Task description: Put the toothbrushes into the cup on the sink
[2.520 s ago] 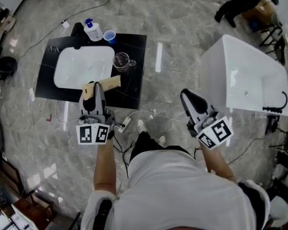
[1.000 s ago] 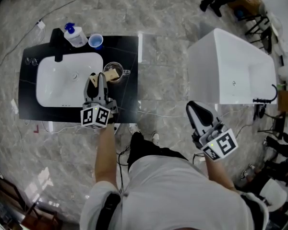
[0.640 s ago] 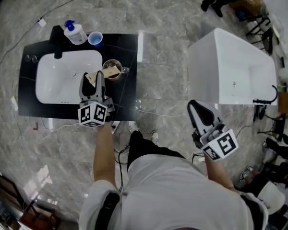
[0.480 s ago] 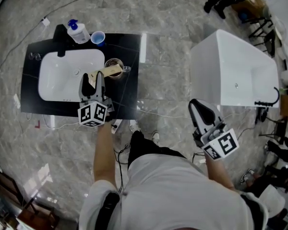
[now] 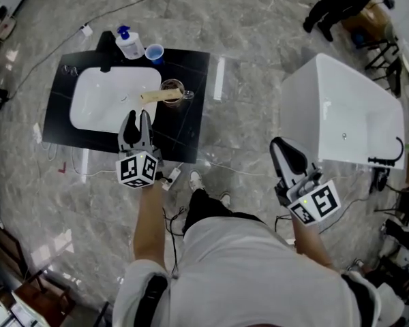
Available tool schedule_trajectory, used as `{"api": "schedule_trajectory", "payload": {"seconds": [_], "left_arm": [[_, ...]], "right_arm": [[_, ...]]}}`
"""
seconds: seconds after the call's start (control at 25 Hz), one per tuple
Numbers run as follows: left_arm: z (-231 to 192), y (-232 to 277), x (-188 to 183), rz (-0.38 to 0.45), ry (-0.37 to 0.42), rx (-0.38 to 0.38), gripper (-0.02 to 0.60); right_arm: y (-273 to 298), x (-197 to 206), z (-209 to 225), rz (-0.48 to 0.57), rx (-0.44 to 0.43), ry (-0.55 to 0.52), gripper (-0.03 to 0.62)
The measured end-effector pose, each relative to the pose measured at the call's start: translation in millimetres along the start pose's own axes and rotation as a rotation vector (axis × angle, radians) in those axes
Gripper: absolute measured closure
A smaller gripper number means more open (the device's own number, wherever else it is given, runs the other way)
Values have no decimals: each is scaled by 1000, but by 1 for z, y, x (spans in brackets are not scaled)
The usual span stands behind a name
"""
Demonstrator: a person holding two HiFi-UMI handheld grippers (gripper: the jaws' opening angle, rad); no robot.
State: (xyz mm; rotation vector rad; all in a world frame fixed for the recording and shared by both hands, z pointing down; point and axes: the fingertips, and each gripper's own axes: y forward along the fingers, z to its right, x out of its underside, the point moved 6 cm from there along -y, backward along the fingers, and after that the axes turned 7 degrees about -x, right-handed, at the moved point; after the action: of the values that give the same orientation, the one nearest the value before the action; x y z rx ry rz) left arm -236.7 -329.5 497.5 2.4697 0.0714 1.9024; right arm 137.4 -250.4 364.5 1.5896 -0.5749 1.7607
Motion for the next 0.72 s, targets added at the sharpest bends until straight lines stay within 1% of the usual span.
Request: {"api": "schedule_trajectory", "payload": {"seconds": [0.04, 0.16, 0.32, 0.52, 0.72], "left_arm": [[4, -8, -5, 9, 20, 1, 474], [17, -32, -19, 33, 52, 2, 505], [27, -70, -32, 52, 82, -16, 549], [40, -123, -36, 45, 72, -17, 575], [58, -181, -51, 72, 73, -23, 578]], "right_arm": [[-5, -1, -1, 10, -5, -2, 546], [-22, -5, -3, 40, -18, -4, 546], [-38, -7, -8, 75, -46, -5, 546], [-45, -3, -16, 114, -98, 11, 546], [-53, -8, -26, 155, -150, 8, 546]]}}
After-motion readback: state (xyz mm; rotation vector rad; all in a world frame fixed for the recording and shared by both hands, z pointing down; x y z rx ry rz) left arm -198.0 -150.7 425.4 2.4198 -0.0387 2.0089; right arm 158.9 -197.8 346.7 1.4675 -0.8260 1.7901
